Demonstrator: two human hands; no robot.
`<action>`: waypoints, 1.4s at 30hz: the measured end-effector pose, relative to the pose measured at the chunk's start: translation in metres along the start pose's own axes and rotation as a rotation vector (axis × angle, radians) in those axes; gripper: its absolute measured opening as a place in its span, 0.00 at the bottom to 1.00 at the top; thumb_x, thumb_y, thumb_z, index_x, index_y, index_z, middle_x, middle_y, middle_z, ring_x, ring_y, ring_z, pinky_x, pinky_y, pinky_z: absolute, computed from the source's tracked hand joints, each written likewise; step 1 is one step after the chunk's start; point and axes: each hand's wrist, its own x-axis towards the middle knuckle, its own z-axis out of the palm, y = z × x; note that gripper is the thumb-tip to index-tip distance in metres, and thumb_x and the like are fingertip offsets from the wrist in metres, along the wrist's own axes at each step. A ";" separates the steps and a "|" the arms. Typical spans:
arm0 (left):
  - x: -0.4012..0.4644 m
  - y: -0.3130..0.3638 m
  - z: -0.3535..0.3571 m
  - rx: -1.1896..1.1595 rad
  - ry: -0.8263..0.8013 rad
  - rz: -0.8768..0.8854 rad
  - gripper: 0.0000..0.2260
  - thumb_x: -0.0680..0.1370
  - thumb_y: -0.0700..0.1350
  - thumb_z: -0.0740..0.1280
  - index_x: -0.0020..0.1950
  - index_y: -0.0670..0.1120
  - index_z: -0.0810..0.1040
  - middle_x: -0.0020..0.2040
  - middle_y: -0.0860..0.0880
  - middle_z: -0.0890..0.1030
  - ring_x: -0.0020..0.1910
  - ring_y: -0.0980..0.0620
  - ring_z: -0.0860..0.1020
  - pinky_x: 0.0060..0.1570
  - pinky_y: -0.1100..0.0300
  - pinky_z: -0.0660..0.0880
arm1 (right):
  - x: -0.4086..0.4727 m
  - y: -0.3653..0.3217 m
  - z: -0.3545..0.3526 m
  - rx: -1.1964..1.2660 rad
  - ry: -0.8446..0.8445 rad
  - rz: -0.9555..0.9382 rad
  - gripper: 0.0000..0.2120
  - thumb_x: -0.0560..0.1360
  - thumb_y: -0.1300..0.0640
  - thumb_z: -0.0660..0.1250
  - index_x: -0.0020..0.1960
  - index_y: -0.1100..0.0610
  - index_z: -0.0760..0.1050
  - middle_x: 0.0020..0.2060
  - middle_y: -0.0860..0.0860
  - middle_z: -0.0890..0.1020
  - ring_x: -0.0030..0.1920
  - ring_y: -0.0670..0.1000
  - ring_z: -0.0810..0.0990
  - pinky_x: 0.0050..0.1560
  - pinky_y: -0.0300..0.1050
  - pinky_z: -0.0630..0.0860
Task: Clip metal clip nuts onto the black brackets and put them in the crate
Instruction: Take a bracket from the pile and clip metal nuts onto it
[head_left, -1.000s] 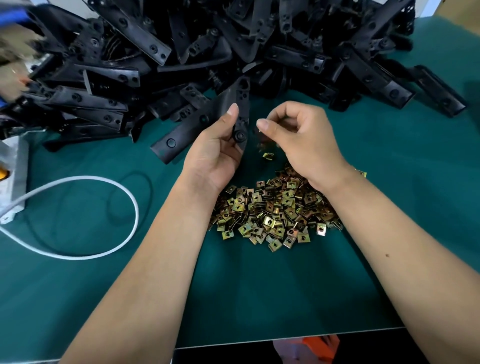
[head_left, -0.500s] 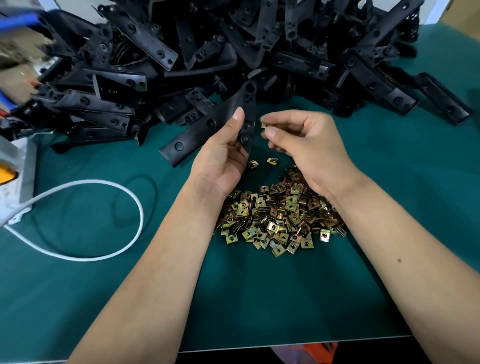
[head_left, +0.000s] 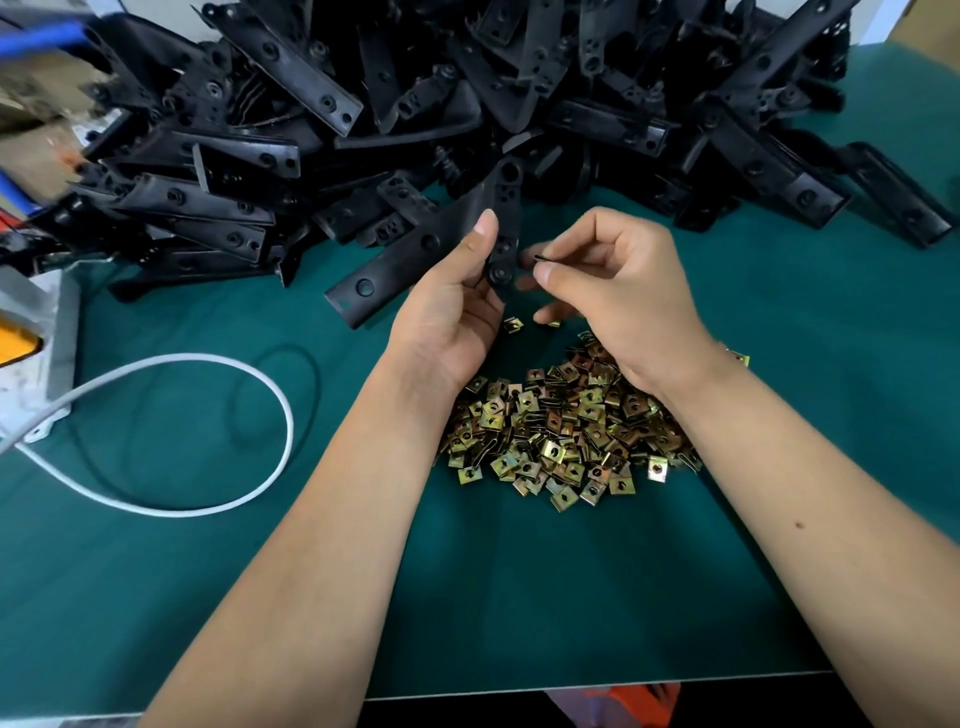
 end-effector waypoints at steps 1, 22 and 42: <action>0.000 0.000 0.000 0.004 0.005 -0.002 0.10 0.71 0.42 0.76 0.50 0.39 0.85 0.49 0.42 0.86 0.48 0.48 0.84 0.53 0.57 0.80 | 0.000 -0.001 0.000 0.015 0.000 -0.007 0.07 0.76 0.71 0.71 0.44 0.62 0.76 0.46 0.61 0.86 0.45 0.59 0.88 0.35 0.45 0.82; -0.003 -0.002 0.001 0.044 0.001 0.016 0.08 0.77 0.40 0.72 0.38 0.42 0.86 0.40 0.45 0.86 0.38 0.52 0.85 0.42 0.61 0.81 | 0.000 0.003 0.006 -0.005 0.019 0.076 0.02 0.77 0.60 0.76 0.48 0.58 0.86 0.38 0.51 0.85 0.36 0.50 0.81 0.35 0.44 0.81; -0.004 -0.003 0.002 0.180 -0.067 -0.004 0.16 0.75 0.47 0.72 0.55 0.36 0.79 0.46 0.40 0.82 0.39 0.48 0.81 0.45 0.58 0.79 | -0.002 -0.007 0.005 0.191 0.077 0.197 0.03 0.77 0.68 0.73 0.49 0.62 0.82 0.38 0.55 0.86 0.36 0.53 0.86 0.33 0.40 0.79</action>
